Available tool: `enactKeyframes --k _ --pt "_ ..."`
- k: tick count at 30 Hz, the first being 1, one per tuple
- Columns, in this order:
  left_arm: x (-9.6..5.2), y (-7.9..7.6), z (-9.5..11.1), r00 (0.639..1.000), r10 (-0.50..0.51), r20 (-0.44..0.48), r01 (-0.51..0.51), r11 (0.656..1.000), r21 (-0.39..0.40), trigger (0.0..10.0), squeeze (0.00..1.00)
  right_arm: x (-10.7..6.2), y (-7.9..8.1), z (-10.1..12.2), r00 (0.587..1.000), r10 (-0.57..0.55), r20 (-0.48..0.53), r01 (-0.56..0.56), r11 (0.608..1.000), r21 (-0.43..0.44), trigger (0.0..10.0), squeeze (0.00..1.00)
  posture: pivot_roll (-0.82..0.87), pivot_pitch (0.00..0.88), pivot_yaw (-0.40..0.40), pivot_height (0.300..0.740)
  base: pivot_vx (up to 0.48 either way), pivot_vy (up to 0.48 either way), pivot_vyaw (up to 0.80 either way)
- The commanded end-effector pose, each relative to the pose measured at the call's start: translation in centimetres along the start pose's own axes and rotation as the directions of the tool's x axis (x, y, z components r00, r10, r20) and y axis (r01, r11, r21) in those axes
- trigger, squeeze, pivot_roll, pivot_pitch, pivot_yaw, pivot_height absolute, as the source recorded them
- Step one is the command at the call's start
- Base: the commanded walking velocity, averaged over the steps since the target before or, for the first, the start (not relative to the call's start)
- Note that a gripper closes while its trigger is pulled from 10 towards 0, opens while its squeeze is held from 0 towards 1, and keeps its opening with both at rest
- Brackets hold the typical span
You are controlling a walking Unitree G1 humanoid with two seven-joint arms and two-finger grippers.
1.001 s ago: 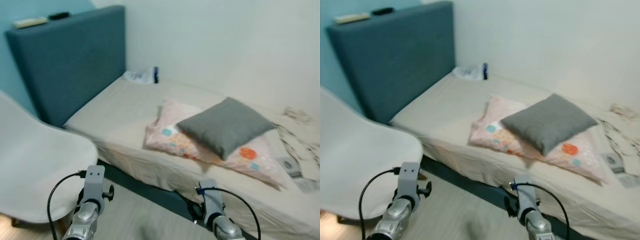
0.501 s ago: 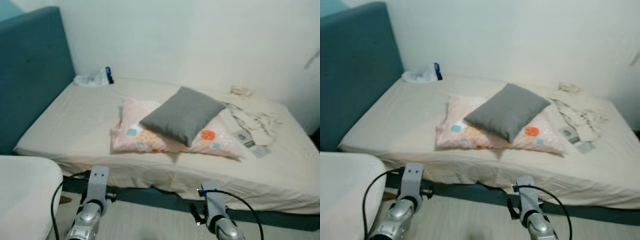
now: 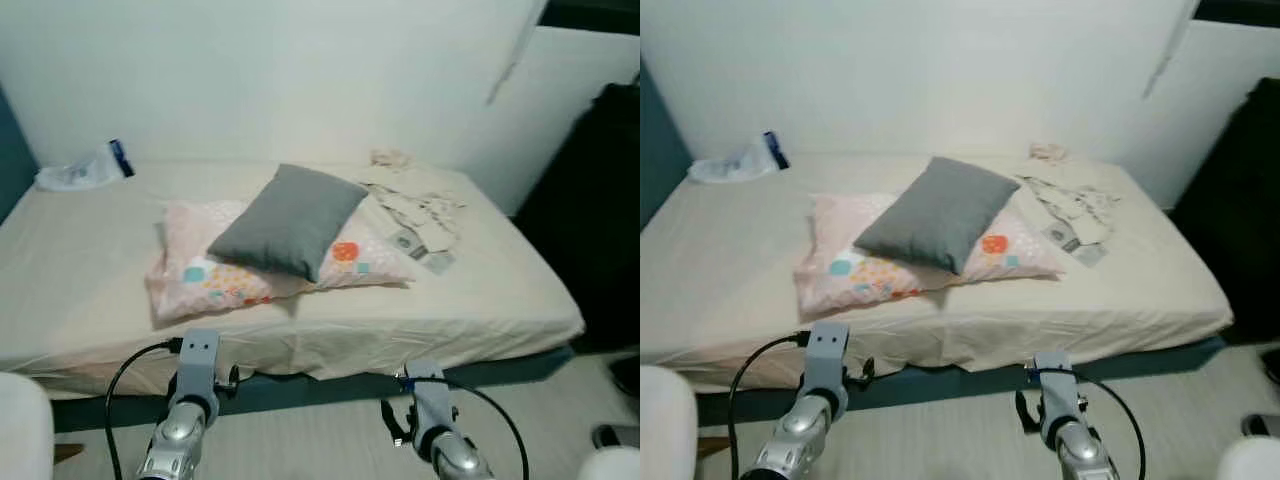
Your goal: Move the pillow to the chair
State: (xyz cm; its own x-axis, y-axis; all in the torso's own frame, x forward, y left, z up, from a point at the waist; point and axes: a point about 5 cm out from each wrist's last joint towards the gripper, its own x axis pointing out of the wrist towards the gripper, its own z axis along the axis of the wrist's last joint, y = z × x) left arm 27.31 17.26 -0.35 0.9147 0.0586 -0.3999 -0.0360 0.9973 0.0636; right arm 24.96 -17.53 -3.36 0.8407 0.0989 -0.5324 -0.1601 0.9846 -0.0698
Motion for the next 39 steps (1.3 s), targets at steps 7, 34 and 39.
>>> enactKeyframes --k 7,34,39 --pt "-0.2 0.5 0.0 1.000 0.011 0.027 -0.010 0.999 -0.035 10.0 0.00 0.0 0.4 0.1 1.000 0.020 0.018 -0.020 1.000 0.000 10.0 0.00 0.06 0.064 -0.068 0.740 0.000 0.000 0.00" --pt "0.0 0.1 1.0 0.996 -0.039 0.075 0.044 0.996 -0.074 10.0 0.00 0.0 0.2 0.0 1.000 0.022 0.014 -0.022 1.000 0.012 10.0 0.00 0.05 0.059 -0.056 0.740 0.230 0.000 0.00" --pt "0.0 0.1 1.0 0.996 -0.043 0.076 0.049 0.996 -0.070 10.0 0.00 -0.1 0.2 0.0 1.000 0.017 0.015 -0.017 1.000 0.014 10.0 0.00 0.05 0.058 -0.052 0.740 0.369 0.000 0.00"
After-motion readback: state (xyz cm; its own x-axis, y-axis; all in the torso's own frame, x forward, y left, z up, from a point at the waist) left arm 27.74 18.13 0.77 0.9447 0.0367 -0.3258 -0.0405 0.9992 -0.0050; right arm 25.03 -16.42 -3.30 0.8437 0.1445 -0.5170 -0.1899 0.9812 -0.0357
